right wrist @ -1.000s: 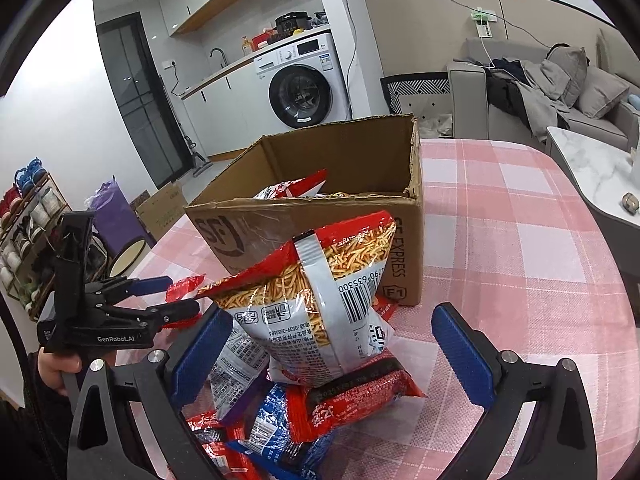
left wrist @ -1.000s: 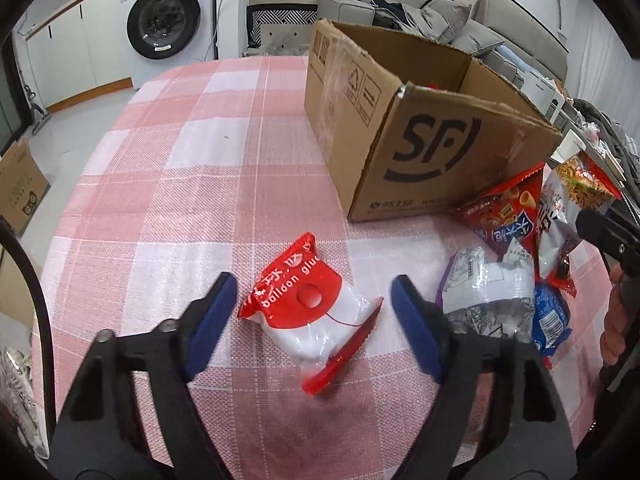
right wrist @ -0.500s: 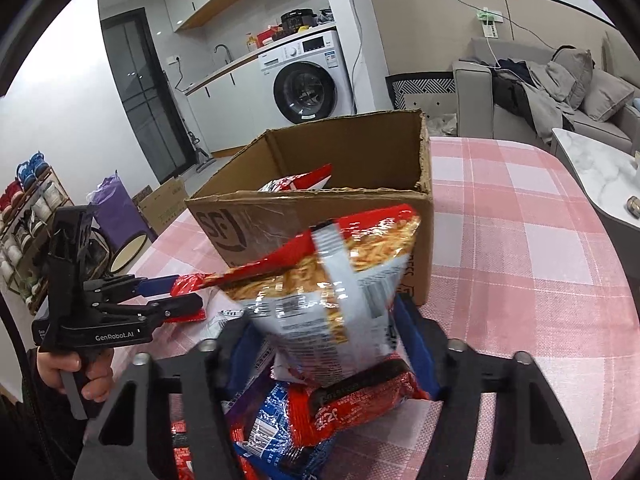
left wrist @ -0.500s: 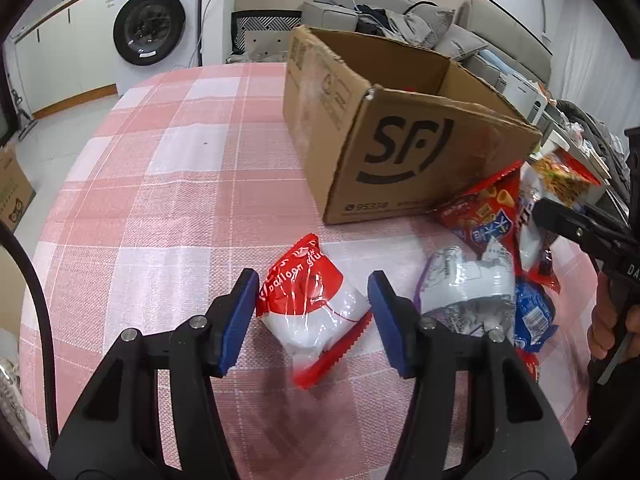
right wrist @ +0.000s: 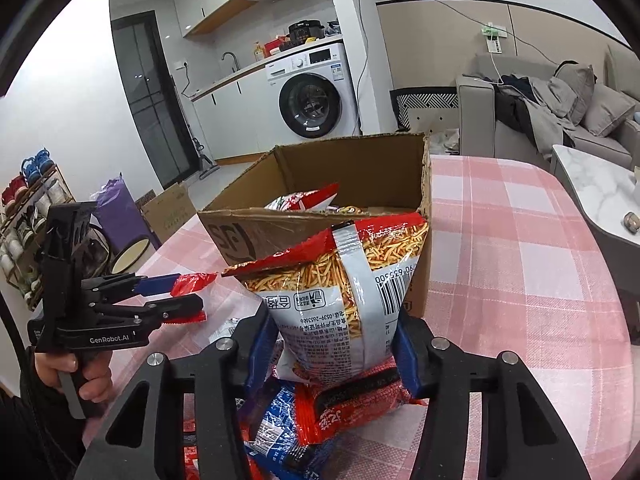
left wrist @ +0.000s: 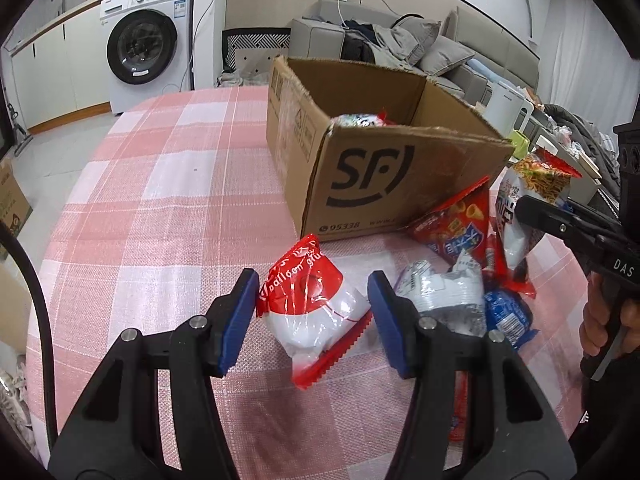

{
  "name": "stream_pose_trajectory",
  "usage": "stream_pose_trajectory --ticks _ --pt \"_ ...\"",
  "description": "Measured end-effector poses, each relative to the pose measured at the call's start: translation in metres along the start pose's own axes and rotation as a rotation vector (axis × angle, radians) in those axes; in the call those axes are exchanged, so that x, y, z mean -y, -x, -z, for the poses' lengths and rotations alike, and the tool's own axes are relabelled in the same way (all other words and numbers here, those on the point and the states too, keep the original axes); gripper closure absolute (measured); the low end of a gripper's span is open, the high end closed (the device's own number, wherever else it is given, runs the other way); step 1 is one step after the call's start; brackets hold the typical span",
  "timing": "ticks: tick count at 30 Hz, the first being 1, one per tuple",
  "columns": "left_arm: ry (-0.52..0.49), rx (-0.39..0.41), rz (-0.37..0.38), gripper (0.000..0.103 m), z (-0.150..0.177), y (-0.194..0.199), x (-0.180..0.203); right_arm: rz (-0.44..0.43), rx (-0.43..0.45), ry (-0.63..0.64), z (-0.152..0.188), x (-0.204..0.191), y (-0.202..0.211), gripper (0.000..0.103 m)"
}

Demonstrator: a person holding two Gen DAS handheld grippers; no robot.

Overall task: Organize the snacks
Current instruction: 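Carry both held bags over the box and lower them inside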

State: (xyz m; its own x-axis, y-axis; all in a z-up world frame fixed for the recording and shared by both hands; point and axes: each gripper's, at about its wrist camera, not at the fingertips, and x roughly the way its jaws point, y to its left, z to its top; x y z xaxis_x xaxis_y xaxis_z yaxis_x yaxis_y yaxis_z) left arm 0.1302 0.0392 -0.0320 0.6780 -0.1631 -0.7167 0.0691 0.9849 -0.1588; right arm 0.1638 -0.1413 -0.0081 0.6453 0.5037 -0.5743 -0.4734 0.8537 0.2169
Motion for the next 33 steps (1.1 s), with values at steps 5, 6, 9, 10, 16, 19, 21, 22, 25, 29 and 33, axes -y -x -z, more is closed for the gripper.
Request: stream_pose_trajectory --ticks 5,6,9,10,16,19,21,22,25,29,33 --pt "-0.008 0.04 0.011 0.049 -0.004 0.017 0.008 -0.006 0.032 -0.003 -0.004 0.0 0.012 0.051" --pt "-0.009 0.047 0.014 0.049 -0.005 0.02 0.01 -0.007 0.039 -0.004 -0.006 0.0 0.015 0.051" --pt "-0.019 0.071 0.017 0.049 -0.007 0.029 0.017 -0.01 0.064 -0.006 -0.009 -0.001 0.024 0.051" --pt "-0.026 0.081 0.018 0.049 -0.008 0.034 0.02 -0.011 0.07 -0.007 -0.01 -0.001 0.026 0.051" --pt "-0.048 0.126 0.016 0.049 -0.015 0.051 0.034 -0.017 0.097 -0.009 -0.015 -0.004 0.038 0.051" --pt "-0.067 0.145 0.004 0.049 -0.018 0.057 0.041 -0.02 0.107 -0.009 -0.018 -0.005 0.04 0.051" --pt "-0.075 0.152 0.003 0.049 -0.021 0.059 0.043 -0.018 0.114 -0.008 -0.02 -0.006 0.042 0.051" --pt "-0.077 0.156 0.005 0.049 -0.022 0.06 0.045 -0.019 0.117 -0.008 -0.021 -0.007 0.042 0.051" --pt "-0.084 0.169 0.008 0.049 -0.025 0.065 0.048 -0.021 0.132 -0.01 -0.024 -0.009 0.046 0.051" --pt "-0.089 0.181 0.014 0.049 -0.029 0.069 0.054 -0.026 0.148 -0.011 -0.029 -0.011 0.049 0.051" --pt "-0.095 0.189 0.018 0.049 -0.034 0.07 0.06 -0.03 0.163 -0.014 -0.036 -0.013 0.05 0.051"
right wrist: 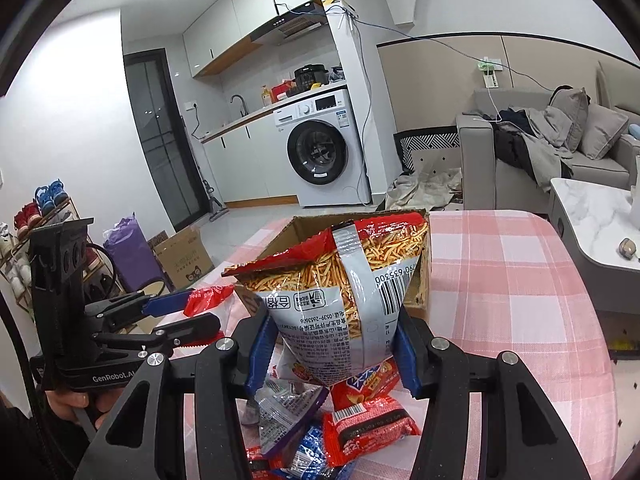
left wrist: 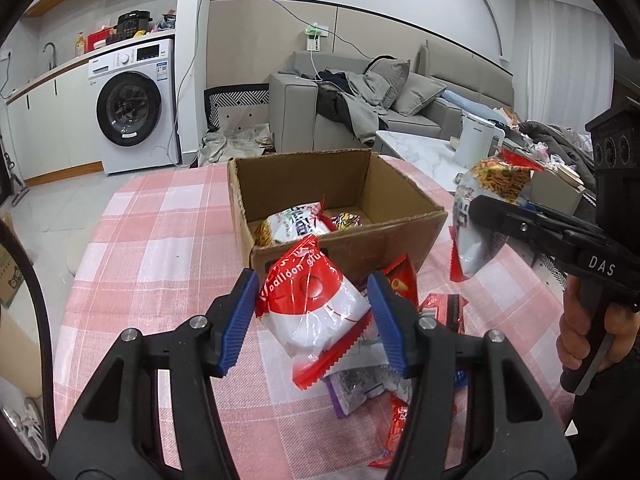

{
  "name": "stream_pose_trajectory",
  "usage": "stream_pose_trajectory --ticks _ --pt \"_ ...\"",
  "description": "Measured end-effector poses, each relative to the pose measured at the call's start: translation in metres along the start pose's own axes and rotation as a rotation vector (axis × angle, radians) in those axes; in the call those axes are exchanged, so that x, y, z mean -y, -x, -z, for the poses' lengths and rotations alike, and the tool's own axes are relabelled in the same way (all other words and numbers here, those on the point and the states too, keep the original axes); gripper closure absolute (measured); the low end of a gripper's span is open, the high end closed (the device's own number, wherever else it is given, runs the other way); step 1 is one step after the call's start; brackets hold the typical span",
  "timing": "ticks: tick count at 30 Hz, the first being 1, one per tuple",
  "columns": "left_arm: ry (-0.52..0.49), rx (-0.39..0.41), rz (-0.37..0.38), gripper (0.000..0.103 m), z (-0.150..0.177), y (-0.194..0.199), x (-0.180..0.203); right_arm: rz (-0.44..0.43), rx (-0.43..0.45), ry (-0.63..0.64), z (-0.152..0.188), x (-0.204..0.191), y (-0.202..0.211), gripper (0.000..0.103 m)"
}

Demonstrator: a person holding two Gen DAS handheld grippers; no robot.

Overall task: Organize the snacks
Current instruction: 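Carry both held bags over the box and lower them inside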

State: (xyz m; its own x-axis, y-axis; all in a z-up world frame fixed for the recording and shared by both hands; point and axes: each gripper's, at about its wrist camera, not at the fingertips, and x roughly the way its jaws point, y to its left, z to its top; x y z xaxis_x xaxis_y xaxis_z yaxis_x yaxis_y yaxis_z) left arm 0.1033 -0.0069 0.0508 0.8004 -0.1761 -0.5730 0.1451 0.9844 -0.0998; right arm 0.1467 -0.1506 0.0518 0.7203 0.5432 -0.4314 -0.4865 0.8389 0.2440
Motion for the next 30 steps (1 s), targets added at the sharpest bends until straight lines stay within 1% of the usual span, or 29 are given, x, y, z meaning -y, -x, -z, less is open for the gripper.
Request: stream_pose_trajectory --ticks 11,19,25,30 --pt "-0.008 0.042 -0.007 0.049 -0.023 0.007 0.01 -0.009 0.03 -0.008 -0.018 -0.006 -0.001 0.051" --pt "0.0 0.06 -0.012 0.049 -0.04 0.006 0.013 -0.018 0.034 -0.02 -0.038 -0.007 -0.014 0.051" --pt "0.012 0.062 -0.004 0.049 -0.054 -0.001 0.015 -0.007 0.034 -0.031 -0.05 -0.003 -0.024 0.05" --pt "0.018 0.061 -0.01 0.049 -0.064 -0.019 0.013 0.012 0.026 -0.038 -0.056 0.004 -0.034 0.05"
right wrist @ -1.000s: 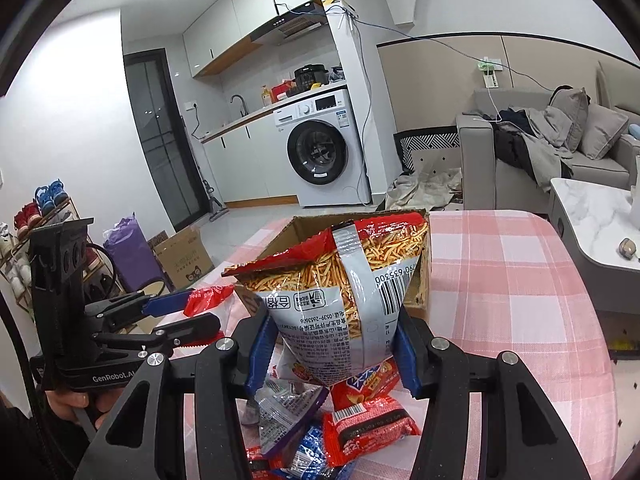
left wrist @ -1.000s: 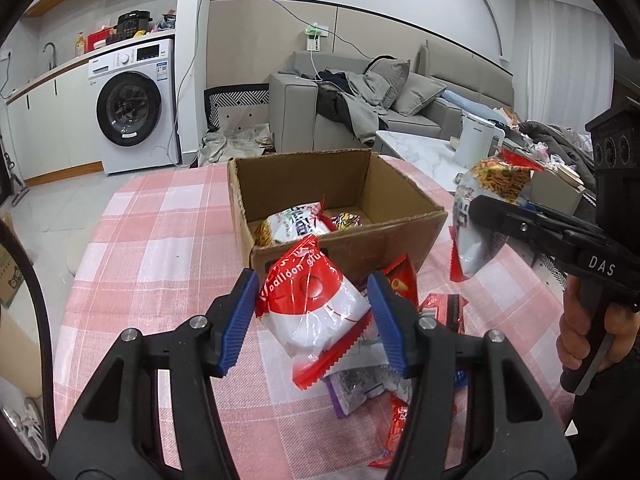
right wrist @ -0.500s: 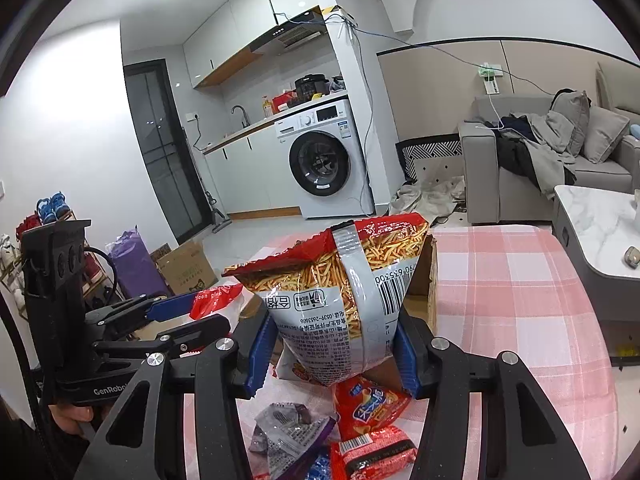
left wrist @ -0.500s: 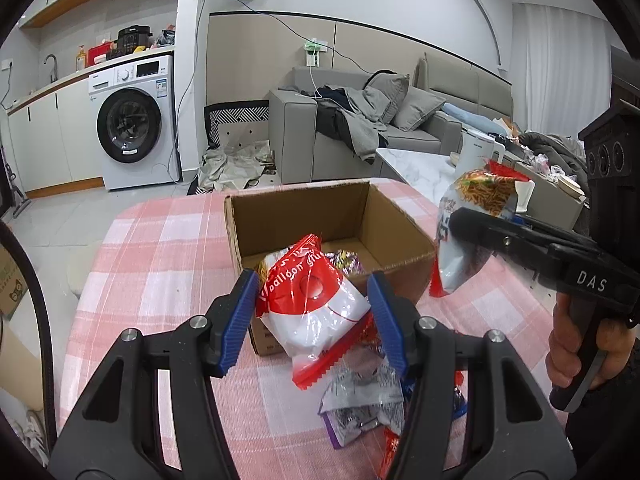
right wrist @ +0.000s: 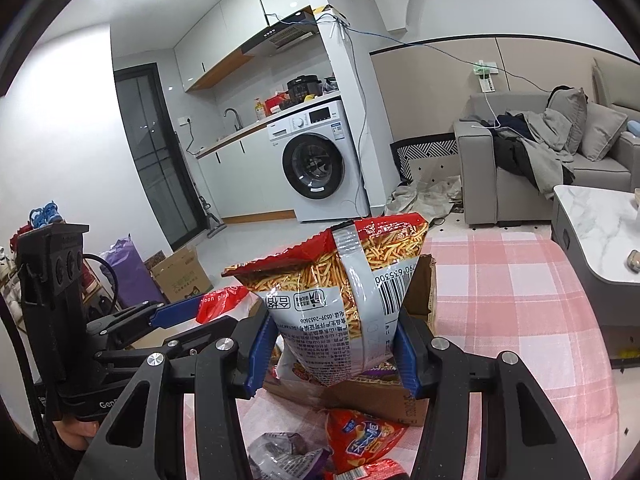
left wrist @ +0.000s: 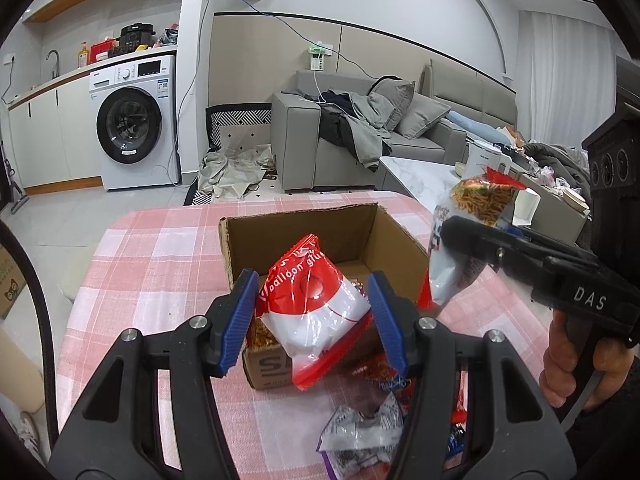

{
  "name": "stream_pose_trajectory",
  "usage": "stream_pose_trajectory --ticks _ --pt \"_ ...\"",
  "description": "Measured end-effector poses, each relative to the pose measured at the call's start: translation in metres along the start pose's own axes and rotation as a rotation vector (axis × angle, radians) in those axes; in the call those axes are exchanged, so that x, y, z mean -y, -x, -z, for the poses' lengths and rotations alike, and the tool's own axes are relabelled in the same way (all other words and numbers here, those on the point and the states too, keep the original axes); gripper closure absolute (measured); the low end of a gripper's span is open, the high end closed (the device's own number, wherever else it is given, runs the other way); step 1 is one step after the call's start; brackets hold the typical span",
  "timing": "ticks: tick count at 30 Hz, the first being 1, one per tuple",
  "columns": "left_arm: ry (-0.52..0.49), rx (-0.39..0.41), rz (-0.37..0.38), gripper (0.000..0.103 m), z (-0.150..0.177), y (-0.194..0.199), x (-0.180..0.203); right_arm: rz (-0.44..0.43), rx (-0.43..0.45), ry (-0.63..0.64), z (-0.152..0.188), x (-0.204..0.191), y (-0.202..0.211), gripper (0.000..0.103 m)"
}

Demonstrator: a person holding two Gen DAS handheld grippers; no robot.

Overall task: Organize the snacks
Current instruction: 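Carry both held bags over the box and lower them inside, then open both tools and withdraw them from the box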

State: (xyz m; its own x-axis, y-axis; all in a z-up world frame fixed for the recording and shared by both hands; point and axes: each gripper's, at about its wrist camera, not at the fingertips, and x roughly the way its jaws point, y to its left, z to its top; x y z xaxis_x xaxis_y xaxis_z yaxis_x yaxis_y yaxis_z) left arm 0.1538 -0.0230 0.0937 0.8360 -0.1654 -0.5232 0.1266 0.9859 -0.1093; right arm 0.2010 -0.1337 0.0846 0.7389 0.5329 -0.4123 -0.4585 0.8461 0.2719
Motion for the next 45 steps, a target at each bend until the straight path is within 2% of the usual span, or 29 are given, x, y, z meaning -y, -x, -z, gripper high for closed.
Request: stream_pose_trajectory --ticks 20,29,30,31,32,33,34,38,40,42,43,44,45 --pt "-0.017 -0.065 -0.017 0.049 -0.002 -0.068 -0.006 0.036 -0.078 -0.022 0.001 0.023 -0.054 0.05" --pt "-0.012 -0.105 -0.059 0.046 0.003 -0.085 -0.012 0.043 -0.111 -0.021 0.006 0.023 -0.066 0.049" --pt "-0.009 -0.11 -0.062 0.045 0.004 -0.085 -0.013 0.047 -0.11 -0.013 0.005 0.023 -0.066 0.047" --pt "-0.003 -0.116 -0.062 0.042 0.004 -0.086 -0.014 0.06 -0.11 -0.004 0.005 0.022 -0.065 0.041" --pt "0.005 -0.12 -0.058 0.035 0.005 -0.086 -0.016 0.069 -0.104 0.0 0.006 0.021 -0.063 0.037" --pt "0.013 -0.122 -0.055 0.029 0.005 -0.085 -0.018 0.081 -0.093 0.0 0.006 0.021 -0.06 0.029" --pt "0.021 -0.12 -0.055 0.019 0.006 -0.083 -0.02 0.088 -0.079 -0.002 0.006 0.021 -0.055 0.024" --pt "0.035 -0.109 -0.047 0.018 0.009 -0.071 -0.026 0.095 -0.049 0.0 0.007 0.024 -0.039 0.012" --pt "0.036 -0.114 -0.046 0.018 0.011 -0.065 -0.026 0.105 -0.05 -0.004 0.008 0.027 -0.031 0.002" --pt "0.023 -0.115 -0.04 0.016 0.016 -0.058 -0.025 0.111 -0.063 -0.002 0.011 0.029 -0.024 0.001" --pt "0.01 -0.115 -0.042 0.011 0.02 -0.054 -0.025 0.12 -0.072 0.0 0.013 0.03 -0.021 0.001" --pt "0.002 -0.113 -0.046 0.001 0.023 -0.049 -0.022 0.127 -0.078 0.002 0.016 0.03 -0.018 0.001" --pt "-0.005 -0.106 -0.054 0.001 0.027 -0.044 -0.021 0.133 -0.086 0.006 0.019 0.031 -0.015 0.001"
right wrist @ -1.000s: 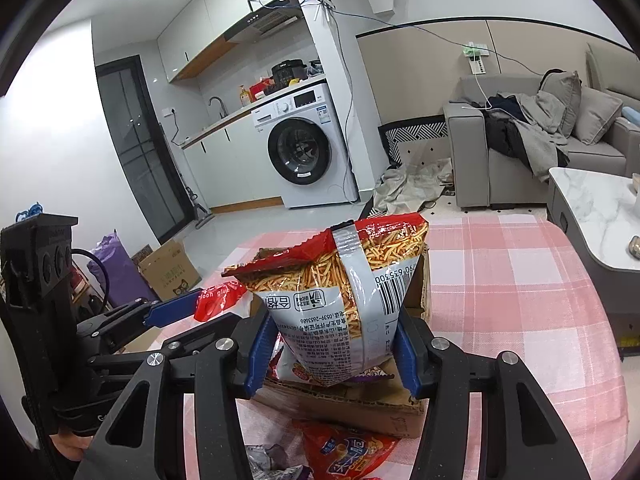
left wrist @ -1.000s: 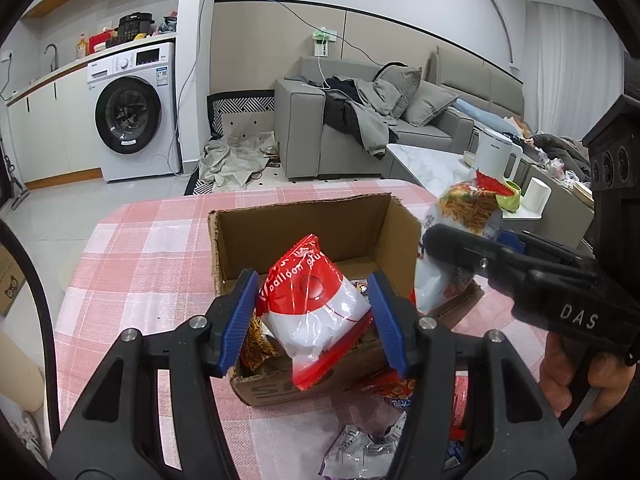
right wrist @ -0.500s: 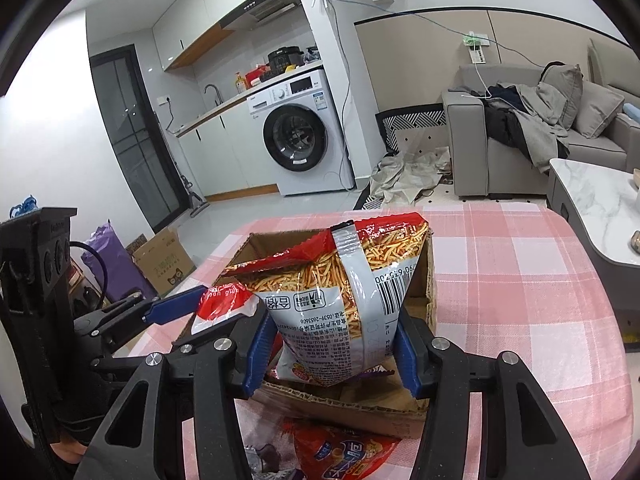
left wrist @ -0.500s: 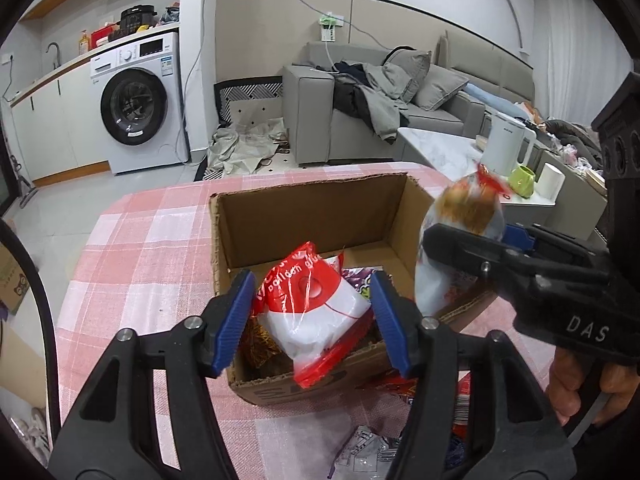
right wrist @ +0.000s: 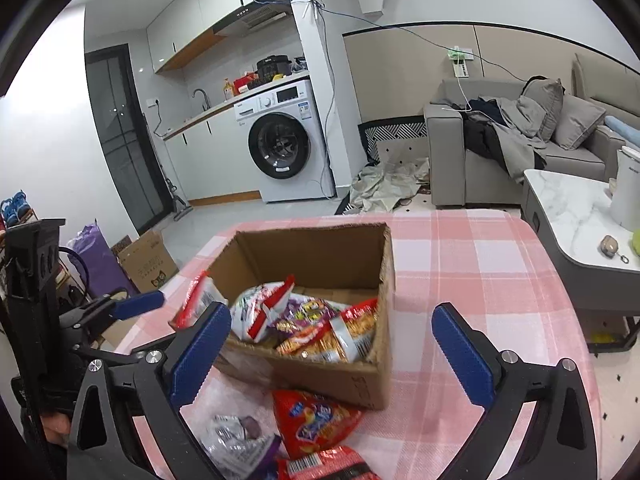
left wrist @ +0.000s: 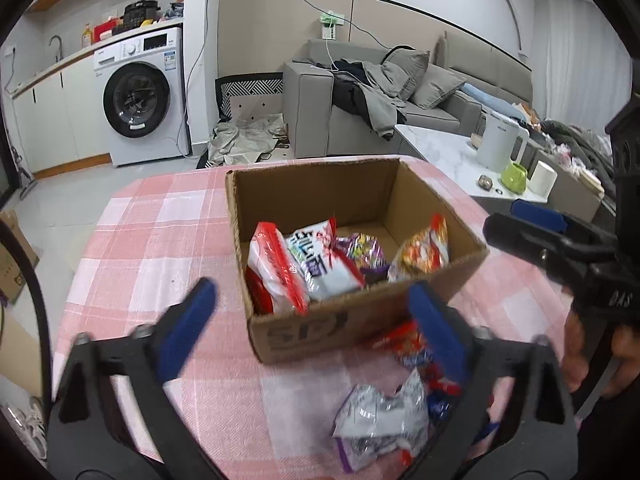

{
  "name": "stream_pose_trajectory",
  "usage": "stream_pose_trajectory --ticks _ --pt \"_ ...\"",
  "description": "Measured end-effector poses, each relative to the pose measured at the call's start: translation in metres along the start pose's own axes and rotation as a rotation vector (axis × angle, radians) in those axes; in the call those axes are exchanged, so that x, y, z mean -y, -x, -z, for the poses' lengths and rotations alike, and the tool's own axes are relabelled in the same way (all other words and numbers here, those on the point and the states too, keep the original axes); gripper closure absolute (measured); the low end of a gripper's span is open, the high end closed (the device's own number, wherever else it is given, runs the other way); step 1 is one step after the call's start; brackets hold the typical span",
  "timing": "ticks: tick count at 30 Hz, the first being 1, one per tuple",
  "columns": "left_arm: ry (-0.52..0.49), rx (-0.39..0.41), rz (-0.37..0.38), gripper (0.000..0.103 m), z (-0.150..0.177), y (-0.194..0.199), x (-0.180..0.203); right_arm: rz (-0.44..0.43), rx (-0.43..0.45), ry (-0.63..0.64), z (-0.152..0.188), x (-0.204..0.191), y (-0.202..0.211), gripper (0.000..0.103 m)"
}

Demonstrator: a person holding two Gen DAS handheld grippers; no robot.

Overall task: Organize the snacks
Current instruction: 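Open both tools and withdraw them from the box, then grasp the silver bag with the left tool while the right tool grasps the red pack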

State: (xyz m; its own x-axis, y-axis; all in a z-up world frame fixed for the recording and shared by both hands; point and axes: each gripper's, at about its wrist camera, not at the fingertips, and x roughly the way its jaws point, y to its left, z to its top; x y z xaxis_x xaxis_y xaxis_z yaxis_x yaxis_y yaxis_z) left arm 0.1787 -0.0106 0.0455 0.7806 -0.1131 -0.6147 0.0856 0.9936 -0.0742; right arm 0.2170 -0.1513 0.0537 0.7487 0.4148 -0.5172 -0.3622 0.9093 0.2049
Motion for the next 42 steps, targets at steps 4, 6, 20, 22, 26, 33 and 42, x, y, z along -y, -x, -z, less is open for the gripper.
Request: stream_pose_trajectory --ticks 4,6,20,22,26,33,42 --pt "-0.023 0.004 -0.003 0.001 0.016 0.014 0.001 0.012 -0.012 0.012 0.014 0.002 0.013 0.0" --pt "-0.018 0.004 0.0 0.001 0.022 0.021 0.0 0.014 -0.027 0.017 0.021 0.002 0.019 0.0" --pt "-0.026 -0.048 -0.014 0.001 0.066 0.039 0.003 0.032 -0.11 0.051 0.065 -0.002 0.034 0.0" --pt "-0.028 -0.054 -0.013 0.001 0.069 0.039 0.004 0.034 -0.126 0.045 0.07 -0.001 0.033 0.0" --pt "-0.034 -0.057 -0.01 0.001 0.072 0.04 0.009 0.027 -0.144 0.034 0.076 0.002 0.033 0.0" --pt "-0.061 -0.075 -0.001 0.001 0.073 0.036 0.021 0.012 -0.165 0.04 0.081 0.003 0.031 0.0" --pt "-0.069 -0.087 0.008 0.001 0.075 0.032 0.025 0.023 -0.205 0.051 0.086 0.002 0.022 0.0"
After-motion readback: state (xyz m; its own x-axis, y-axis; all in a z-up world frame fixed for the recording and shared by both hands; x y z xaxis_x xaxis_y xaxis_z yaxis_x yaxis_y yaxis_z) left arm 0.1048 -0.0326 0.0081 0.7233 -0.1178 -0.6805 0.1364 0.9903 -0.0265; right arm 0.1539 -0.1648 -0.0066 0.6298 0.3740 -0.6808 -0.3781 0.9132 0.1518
